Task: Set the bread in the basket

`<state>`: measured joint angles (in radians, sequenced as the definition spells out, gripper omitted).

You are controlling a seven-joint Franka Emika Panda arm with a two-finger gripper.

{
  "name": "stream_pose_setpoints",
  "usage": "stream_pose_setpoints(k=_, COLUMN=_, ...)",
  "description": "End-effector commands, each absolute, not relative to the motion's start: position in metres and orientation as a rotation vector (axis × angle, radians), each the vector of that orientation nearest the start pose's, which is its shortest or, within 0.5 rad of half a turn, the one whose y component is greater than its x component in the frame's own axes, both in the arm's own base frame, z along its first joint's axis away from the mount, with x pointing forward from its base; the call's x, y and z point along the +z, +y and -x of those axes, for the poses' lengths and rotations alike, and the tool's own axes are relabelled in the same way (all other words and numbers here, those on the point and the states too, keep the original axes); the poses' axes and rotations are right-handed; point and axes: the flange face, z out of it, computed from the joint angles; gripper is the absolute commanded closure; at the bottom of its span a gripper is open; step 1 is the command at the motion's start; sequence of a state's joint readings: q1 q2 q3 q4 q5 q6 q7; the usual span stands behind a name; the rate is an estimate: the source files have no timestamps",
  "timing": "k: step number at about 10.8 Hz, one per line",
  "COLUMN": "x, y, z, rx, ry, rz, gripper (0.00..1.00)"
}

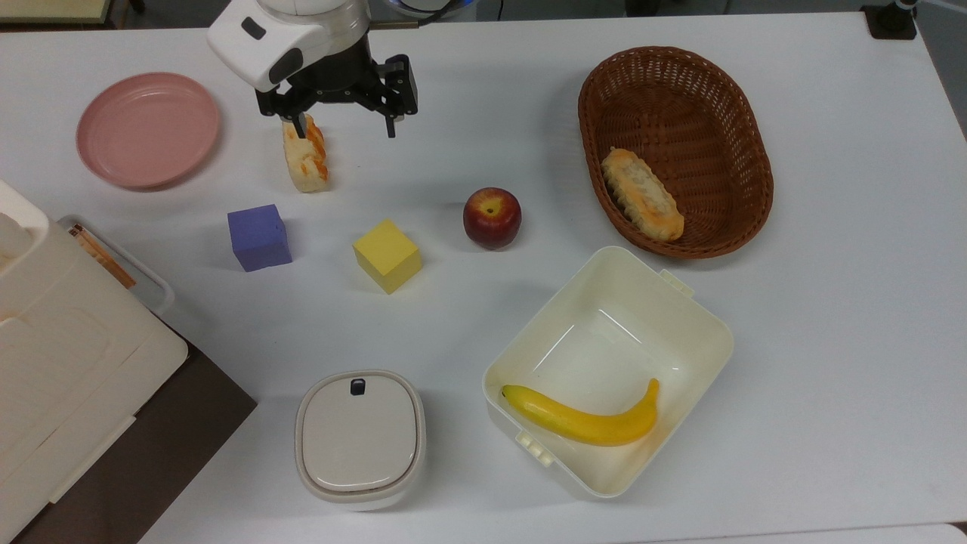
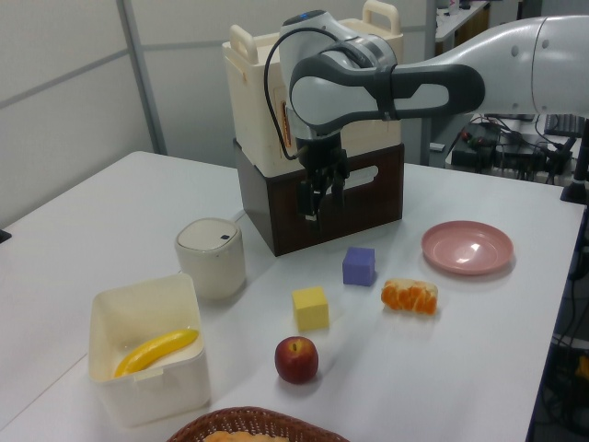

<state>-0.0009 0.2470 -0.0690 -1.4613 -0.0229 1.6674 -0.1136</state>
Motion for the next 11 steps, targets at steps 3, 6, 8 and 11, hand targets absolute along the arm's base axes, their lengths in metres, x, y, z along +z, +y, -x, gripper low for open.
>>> stream_pose_setpoints(k=3, x=0.566, y=-0.051, z=-0.599, rx=0.015, ry=-0.169, rz=3.143, gripper=0.0)
stream_pose_setpoints(k=6, x=0.564, y=-0.052, z=-0.569, rx=0.085, ry=-0.201, rz=3.136, gripper=0.0)
stream_pose_setpoints(k=8, x=0.554, y=-0.065, z=-0.552, rx=0.135, ry=-0.22, rz=3.134, gripper=0.0)
stream_pose_setpoints(k=11, x=0.522, y=-0.109, z=-0.534, rx=0.254, ry=-0.322, rz=3.14, gripper=0.0)
